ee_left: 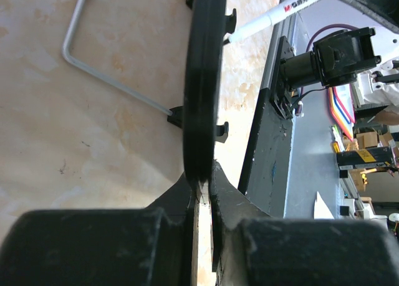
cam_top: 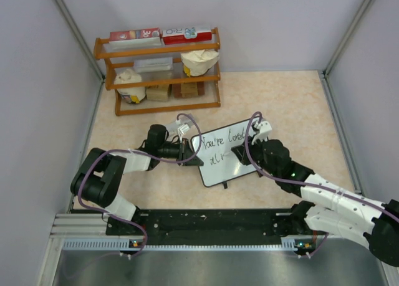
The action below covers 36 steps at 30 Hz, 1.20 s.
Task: Write a sentence on the whiteboard
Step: Write a sentence at the center of the board.
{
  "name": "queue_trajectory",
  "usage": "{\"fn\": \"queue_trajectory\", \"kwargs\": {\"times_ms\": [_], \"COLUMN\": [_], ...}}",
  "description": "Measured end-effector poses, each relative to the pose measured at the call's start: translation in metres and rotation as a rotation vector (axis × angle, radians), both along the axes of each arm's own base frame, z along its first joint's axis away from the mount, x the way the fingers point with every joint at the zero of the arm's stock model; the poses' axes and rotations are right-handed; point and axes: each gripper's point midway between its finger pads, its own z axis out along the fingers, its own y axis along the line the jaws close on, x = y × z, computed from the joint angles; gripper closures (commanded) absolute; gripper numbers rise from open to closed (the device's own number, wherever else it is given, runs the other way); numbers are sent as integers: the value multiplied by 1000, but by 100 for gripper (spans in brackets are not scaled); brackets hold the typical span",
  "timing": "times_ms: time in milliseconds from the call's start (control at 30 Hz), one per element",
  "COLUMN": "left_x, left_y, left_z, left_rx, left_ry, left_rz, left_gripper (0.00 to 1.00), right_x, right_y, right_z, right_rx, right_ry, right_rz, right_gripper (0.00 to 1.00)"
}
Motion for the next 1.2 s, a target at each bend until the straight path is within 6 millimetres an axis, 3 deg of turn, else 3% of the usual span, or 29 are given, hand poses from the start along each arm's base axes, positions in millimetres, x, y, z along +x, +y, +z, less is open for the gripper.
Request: {"fn": "queue_trajectory", "kwargs": {"times_ms": [533,1200], "left_x": [0,0], "left_y": [0,0], "left_z": [0,0], "left_rx": [0,0], "left_ry": [0,0], "left_rz": [0,0], "left_gripper": [100,100], "right_x": [6,-6], "right_y": [-3,-6], "right_z": [4,-8], "right_rx": [12,-1], "right_ry": [-7,24], "right_rz": [-26,8], "right_gripper": [100,100]}}
